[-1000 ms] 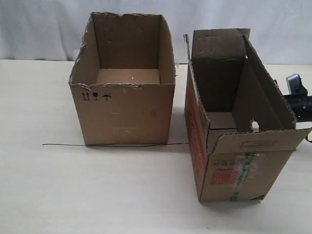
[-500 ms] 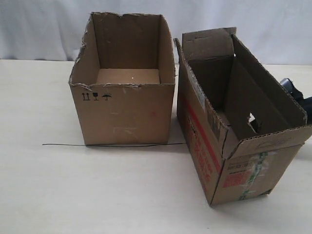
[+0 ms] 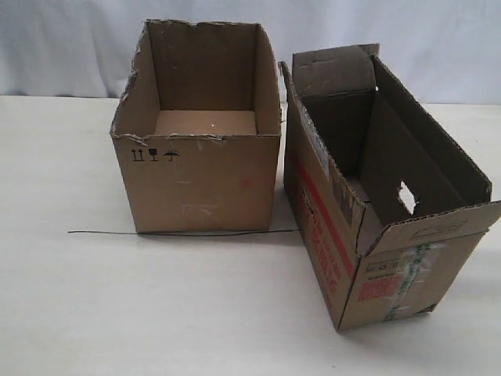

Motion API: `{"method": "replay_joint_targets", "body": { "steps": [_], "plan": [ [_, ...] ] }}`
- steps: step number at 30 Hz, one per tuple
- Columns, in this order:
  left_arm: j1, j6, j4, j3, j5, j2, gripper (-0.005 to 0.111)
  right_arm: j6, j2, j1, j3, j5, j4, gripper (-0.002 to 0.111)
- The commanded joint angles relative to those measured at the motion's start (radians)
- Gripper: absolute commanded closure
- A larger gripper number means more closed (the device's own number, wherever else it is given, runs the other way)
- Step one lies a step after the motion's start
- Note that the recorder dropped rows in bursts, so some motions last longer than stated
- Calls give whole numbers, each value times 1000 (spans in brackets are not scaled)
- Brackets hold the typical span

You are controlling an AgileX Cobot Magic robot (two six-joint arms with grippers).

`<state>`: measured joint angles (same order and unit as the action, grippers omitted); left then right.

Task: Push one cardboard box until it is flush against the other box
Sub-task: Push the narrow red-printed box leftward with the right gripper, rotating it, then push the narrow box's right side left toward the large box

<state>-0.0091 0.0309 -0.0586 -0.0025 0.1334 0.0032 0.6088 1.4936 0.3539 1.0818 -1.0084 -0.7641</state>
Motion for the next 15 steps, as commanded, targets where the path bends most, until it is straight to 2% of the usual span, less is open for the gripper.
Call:
{"method": "replay_joint_targets", "body": {
  "steps": [1,4,7,9,11,15],
  "plan": [
    [4,-2,5,2,-5,-3,107,-161,-316,-116,-161,88,238,103],
    [4,-2,5,2,-5,-3,107,-336,-491,-209,-225,51,434,103],
    [4,-2,5,2,-5,-3,107,-424,-615,-272,-233,-115,545,103],
    [4,-2,5,2,-5,-3,107,-422,-680,-297,-233,-213,532,103],
    [4,-2,5,2,-5,-3,107,-412,-728,-314,-238,-213,501,103],
    [4,-2,5,2,-5,-3,107,-349,-788,-368,-315,-213,272,103]
  ]
}}
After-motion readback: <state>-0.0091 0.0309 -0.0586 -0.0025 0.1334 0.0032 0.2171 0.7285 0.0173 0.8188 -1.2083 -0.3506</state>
